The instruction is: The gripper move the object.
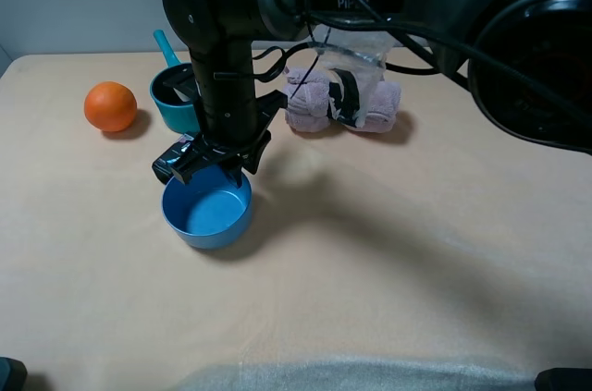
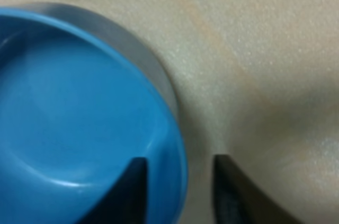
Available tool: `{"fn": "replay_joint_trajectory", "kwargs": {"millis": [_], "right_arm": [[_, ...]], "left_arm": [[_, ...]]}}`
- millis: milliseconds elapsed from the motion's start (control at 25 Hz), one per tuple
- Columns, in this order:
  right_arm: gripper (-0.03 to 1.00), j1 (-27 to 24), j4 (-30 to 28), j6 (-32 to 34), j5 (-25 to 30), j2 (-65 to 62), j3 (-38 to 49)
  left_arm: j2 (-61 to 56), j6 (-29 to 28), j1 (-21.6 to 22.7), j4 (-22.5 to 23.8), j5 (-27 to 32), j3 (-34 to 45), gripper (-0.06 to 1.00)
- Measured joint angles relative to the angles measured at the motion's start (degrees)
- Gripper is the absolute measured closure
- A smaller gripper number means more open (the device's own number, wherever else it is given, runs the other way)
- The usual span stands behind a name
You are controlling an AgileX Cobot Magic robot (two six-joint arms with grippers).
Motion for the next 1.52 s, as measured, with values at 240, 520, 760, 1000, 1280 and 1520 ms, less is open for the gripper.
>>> {"fn": "replay_joint_trajectory", "kwargs": {"millis": [240, 520, 760, 1000, 1280, 1520], "right_arm": [[0.32, 0.0, -1.9, 0.1, -0.1, 0.0, 0.0], [0.27, 0.0, -4.0, 1.1, -0.2, 0.0, 0.0], [0.27, 0.0, -4.7, 2.5, -0.2, -0.2, 0.0], [0.27, -0.8, -5.7, 3.5, 0.0, -3.0, 0.0], [0.27, -6.4, -7.5, 6.2, 0.5, -12.9, -0.2], [0.27, -13.8, -10.1, 8.3, 0.9, -20.6, -0.2]], "left_arm": [[0.0, 0.0, 0.0, 0.0, 0.0, 0.0, 0.11], [0.0, 0.0, 0.0, 0.0, 0.0, 0.0, 0.11], [0.0, 0.0, 0.0, 0.0, 0.0, 0.0, 0.11], [0.0, 0.0, 0.0, 0.0, 0.0, 0.0, 0.11], [0.0, 0.0, 0.0, 0.0, 0.0, 0.0, 0.11], [0.0, 0.0, 0.0, 0.0, 0.0, 0.0, 0.11]]}}
